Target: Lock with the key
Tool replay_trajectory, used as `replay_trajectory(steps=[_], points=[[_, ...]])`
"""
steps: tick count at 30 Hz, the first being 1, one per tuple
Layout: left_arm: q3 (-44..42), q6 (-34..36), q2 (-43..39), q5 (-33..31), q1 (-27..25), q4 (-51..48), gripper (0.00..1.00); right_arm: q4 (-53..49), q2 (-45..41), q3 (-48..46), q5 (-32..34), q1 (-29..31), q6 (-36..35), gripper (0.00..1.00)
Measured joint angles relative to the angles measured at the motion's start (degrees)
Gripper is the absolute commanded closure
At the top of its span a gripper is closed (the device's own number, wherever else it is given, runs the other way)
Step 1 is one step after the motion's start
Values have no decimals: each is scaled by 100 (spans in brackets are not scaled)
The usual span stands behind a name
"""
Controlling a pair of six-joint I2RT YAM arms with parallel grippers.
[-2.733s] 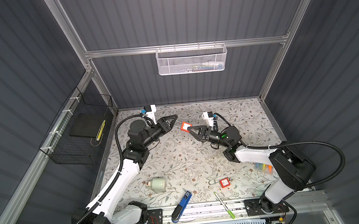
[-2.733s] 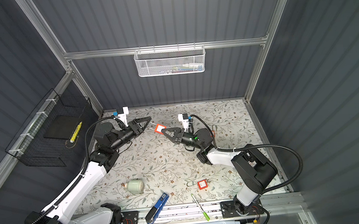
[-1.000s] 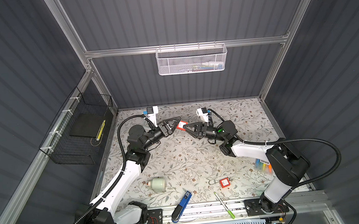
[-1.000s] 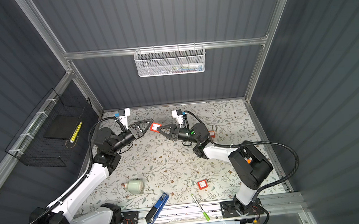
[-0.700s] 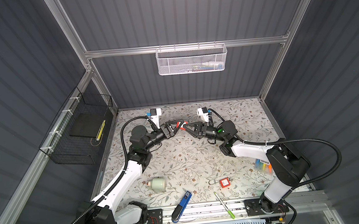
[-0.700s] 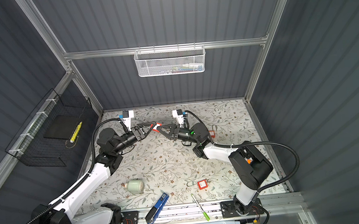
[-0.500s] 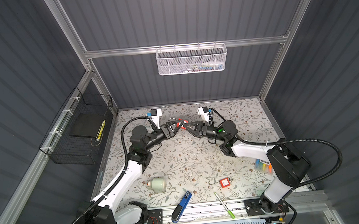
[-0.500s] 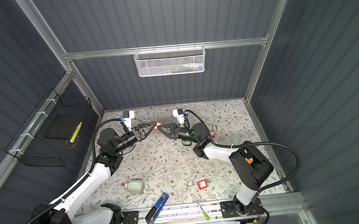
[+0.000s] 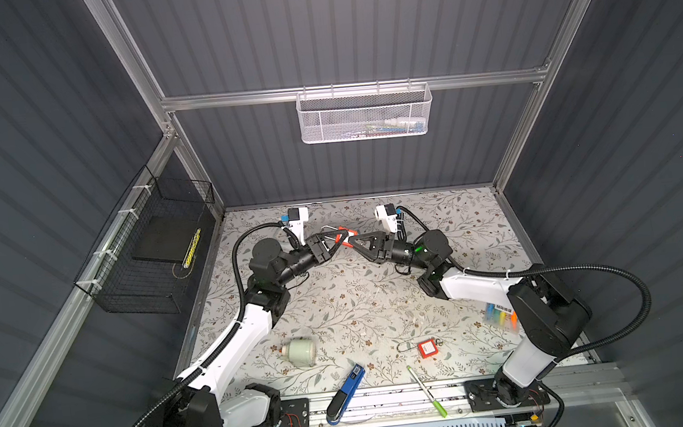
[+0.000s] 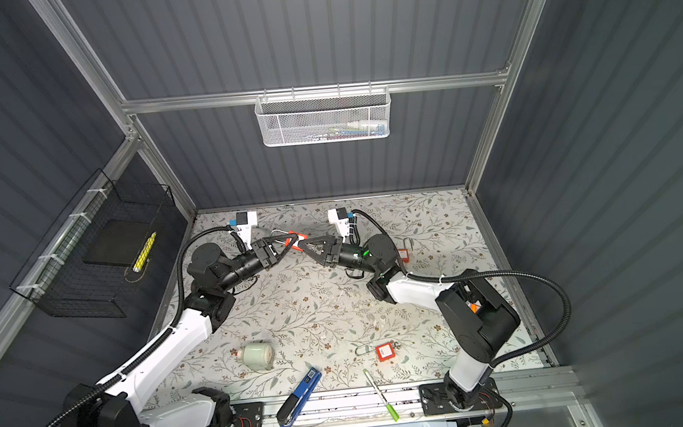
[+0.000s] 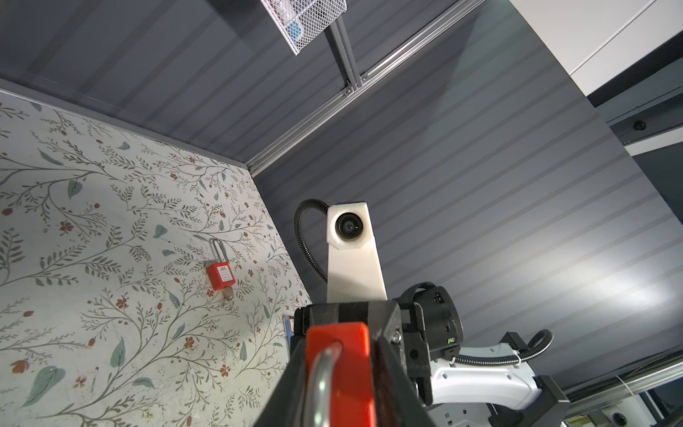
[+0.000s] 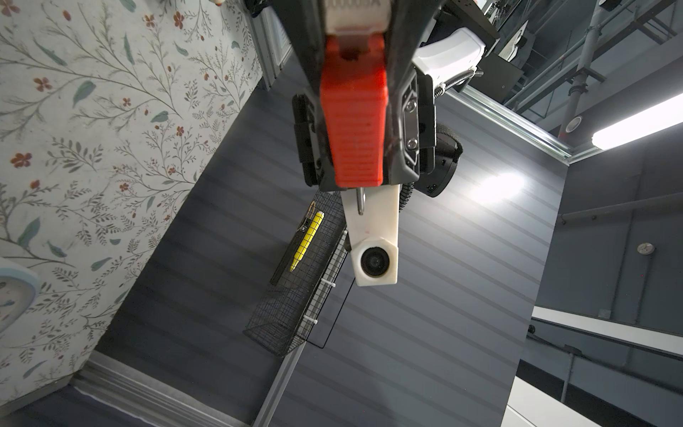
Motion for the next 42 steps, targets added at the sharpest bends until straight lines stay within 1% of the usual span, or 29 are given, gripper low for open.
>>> replay_trajectory(steps=[1, 2, 3, 4, 5, 6, 7, 10, 16, 22, 28, 35, 39, 42], points=[[0, -85, 4, 11, -2, 11, 98, 2, 0, 0, -2, 0, -68, 98], [0, -166, 4, 11, -2, 20, 100, 9, 2, 0, -2, -7, -111, 96], [0, -188, 11, 26, 0, 35, 100, 11, 2, 0, -4, -11, -131, 92], [0, -208, 13, 31, 0, 44, 100, 11, 2, 0, -2, -7, -142, 82], [0, -212, 17, 33, 0, 52, 100, 11, 2, 0, 0, -7, -142, 67], [0, -212, 17, 35, -2, 57, 100, 11, 2, 0, 4, -7, -146, 55], [0, -203, 17, 50, -2, 61, 100, 15, 2, -2, 17, -7, -111, 48], [-2, -201, 17, 55, -2, 61, 100, 236, 2, -127, 101, -17, 24, 44], [-50, -203, 17, 55, -2, 59, 100, 885, 2, -518, 240, -151, 444, 42], [-55, -203, 15, 55, -2, 59, 100, 898, 2, -568, 275, -179, 455, 42], [-57, -195, 15, 50, -2, 35, 100, 404, 0, -570, 262, -179, 260, 43], [-92, -184, 15, 52, -2, -66, 100, -70, -234, -708, 225, -175, -111, 43], [-96, -186, 15, 52, -2, -66, 100, -437, -420, -789, 201, -164, -389, 42], [-96, -184, 15, 52, -2, -39, 100, -931, -577, -813, 199, -162, -695, 42]])
